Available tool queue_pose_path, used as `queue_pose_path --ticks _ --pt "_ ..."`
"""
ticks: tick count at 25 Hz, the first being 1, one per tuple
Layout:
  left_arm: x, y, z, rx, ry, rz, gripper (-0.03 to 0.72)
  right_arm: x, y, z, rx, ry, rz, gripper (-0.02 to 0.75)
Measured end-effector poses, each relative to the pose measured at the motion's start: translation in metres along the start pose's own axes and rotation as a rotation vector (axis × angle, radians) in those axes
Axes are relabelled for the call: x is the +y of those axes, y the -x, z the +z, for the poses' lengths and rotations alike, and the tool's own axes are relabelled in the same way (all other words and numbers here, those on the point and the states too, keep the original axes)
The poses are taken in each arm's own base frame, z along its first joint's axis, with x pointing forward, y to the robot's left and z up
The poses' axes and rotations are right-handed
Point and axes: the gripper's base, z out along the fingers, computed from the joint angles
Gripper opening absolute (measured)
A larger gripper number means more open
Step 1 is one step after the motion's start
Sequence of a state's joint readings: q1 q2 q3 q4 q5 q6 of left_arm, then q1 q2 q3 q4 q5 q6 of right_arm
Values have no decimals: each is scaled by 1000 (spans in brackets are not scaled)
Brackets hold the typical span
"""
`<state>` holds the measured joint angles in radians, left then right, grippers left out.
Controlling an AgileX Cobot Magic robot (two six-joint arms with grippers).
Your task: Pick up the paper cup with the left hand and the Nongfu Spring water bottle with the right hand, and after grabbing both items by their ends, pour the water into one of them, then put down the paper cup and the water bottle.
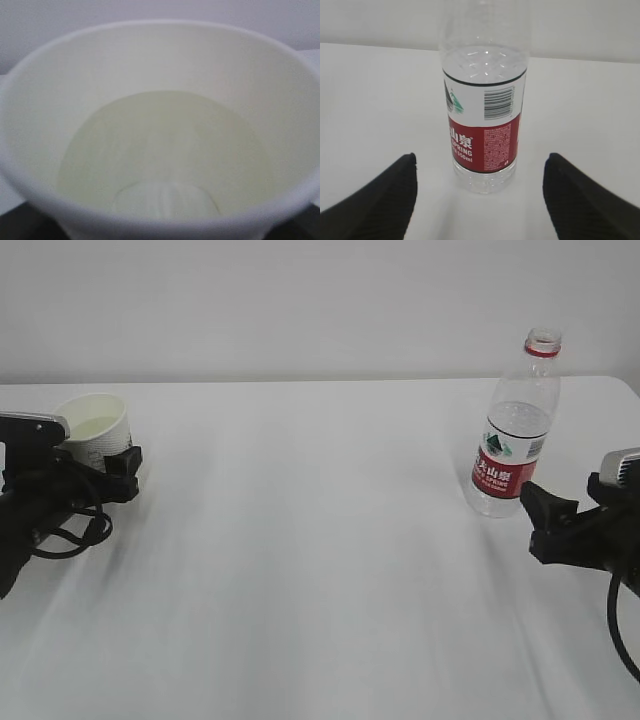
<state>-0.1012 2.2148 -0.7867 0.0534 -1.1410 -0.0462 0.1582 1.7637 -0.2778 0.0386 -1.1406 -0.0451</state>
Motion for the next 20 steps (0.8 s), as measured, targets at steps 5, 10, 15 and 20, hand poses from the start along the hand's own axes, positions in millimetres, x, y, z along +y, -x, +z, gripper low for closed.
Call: queue_pose_path --ticks 5,10,15,20 --pt "0 0 0 0 0 1 625 0 0 0 0 0 0 593" --pt "0 0 0 0 0 2 685 0 0 0 0 4 -2 593" --pt "0 0 0 0 0 2 691 1 0 0 0 6 -3 594" --pt "0 -3 -3 12 -3 3 692 1 0 0 0 6 -3 594"
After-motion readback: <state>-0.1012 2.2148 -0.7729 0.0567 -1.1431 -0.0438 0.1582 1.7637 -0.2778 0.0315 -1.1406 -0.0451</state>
